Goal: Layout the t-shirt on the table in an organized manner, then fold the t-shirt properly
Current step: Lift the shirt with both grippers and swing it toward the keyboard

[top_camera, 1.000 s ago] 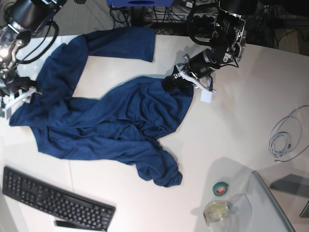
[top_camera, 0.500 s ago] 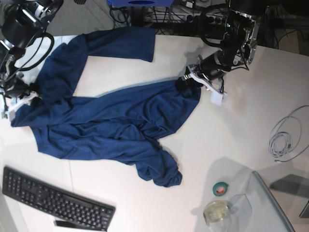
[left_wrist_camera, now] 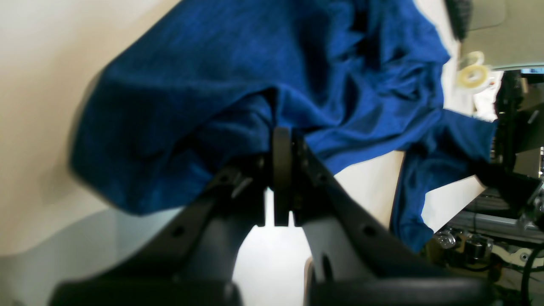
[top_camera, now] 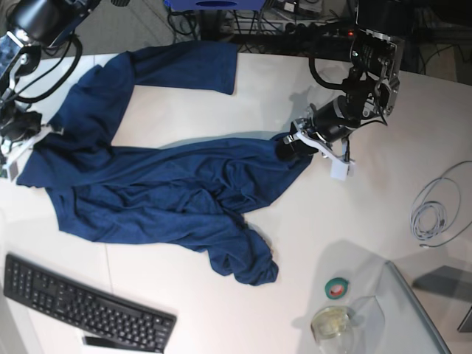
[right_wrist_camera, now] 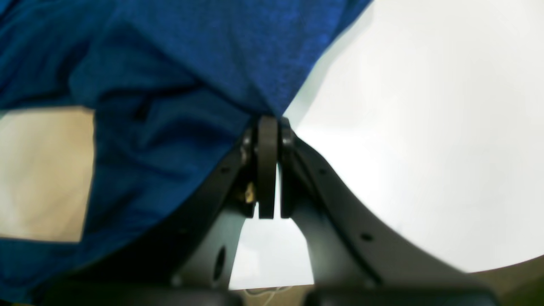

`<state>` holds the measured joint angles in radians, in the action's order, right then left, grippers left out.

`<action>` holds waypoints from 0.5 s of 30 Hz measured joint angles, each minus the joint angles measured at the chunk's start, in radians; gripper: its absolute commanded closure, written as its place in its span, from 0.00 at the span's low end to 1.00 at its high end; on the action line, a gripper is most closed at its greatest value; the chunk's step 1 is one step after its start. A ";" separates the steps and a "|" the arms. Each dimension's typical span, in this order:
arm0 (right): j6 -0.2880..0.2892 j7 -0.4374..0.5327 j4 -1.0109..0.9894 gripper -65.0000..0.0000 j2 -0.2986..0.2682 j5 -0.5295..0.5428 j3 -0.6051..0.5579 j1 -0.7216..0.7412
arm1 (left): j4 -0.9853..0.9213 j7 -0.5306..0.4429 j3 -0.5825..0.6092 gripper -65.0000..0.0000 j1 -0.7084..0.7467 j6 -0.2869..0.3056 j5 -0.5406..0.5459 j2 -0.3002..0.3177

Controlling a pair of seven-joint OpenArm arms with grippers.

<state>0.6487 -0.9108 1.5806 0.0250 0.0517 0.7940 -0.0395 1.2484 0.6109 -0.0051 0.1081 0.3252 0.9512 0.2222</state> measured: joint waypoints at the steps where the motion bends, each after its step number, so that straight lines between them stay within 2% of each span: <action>1: 0.000 -0.018 0.001 1.00 0.010 0.001 -0.001 -0.004 | 0.000 0.000 0.000 1.00 0.000 -0.001 -0.001 0.006; 8: 0.000 -0.079 -0.078 0.97 0.038 0.000 0.004 -0.009 | -0.005 -0.001 -0.001 1.00 -0.022 -0.003 0.000 0.006; 10: -0.001 -0.078 -0.077 0.85 0.041 0.000 0.005 -0.025 | -0.005 0.000 -0.001 1.00 -0.020 -0.004 -0.001 0.006; 15: 0.000 -0.070 -0.037 0.39 0.042 0.006 0.021 -0.048 | -0.006 0.000 -0.001 1.00 -0.018 -0.003 -0.013 0.007</action>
<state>0.6491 -0.9810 1.5433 0.0666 0.0574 0.8150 -0.0872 1.2419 0.6106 -0.0059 0.0898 0.3218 0.9379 0.2291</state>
